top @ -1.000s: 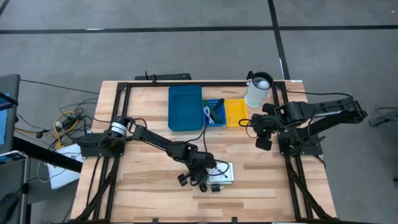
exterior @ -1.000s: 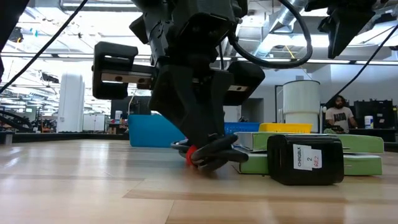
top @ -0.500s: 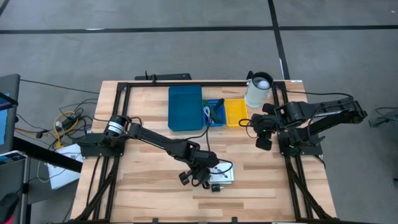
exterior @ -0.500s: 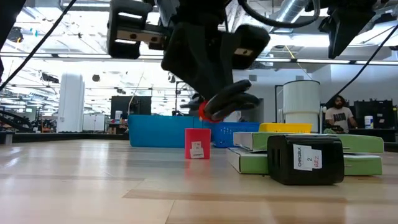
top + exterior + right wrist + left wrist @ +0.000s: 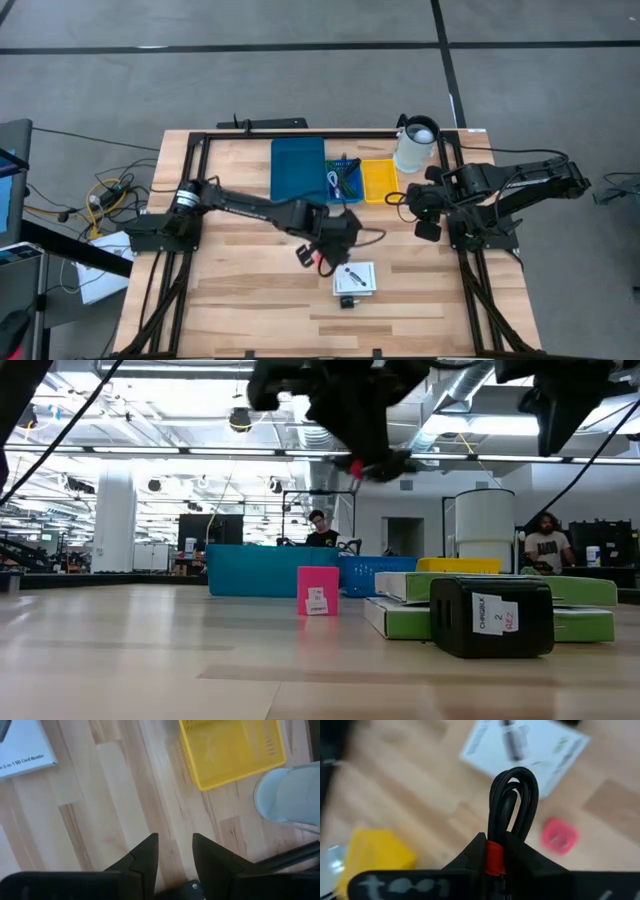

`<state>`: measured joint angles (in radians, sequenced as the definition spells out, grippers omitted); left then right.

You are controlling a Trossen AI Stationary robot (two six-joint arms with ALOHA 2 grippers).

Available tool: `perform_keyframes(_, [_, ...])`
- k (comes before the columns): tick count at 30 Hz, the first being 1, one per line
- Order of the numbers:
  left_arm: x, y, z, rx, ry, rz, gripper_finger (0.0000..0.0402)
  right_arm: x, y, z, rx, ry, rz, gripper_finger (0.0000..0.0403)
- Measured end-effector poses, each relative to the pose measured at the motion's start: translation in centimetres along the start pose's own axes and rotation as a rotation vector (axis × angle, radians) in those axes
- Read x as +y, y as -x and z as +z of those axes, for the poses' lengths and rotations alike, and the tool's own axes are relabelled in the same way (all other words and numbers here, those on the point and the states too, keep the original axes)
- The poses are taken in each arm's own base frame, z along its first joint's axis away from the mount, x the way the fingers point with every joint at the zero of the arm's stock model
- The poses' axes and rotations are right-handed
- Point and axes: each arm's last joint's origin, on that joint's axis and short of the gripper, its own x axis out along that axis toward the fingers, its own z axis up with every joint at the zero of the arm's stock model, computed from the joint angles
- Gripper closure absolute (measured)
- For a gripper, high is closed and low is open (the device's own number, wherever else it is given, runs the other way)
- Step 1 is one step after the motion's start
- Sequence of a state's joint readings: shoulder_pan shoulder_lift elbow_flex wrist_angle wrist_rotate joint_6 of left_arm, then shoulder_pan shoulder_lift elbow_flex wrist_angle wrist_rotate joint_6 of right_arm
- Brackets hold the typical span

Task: Pick and place items into bin
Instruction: Put the black charger cable into the blue basket

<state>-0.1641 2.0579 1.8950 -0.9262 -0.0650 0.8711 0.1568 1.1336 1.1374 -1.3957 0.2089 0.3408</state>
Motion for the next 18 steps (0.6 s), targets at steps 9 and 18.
perform_keyframes(9, [5.7, 2.7, -4.7, 0.061, 0.081, 0.136, 0.0367, -0.1, 0.0, -0.2, 0.020, -0.004, -0.007, 0.0290])
perform_keyframes(18, [9.7, 3.3, -11.7, 0.061, 0.137, 0.170, 0.0366, -0.2, 0.0, -0.7, 0.066, -0.049, -0.025, 0.0290])
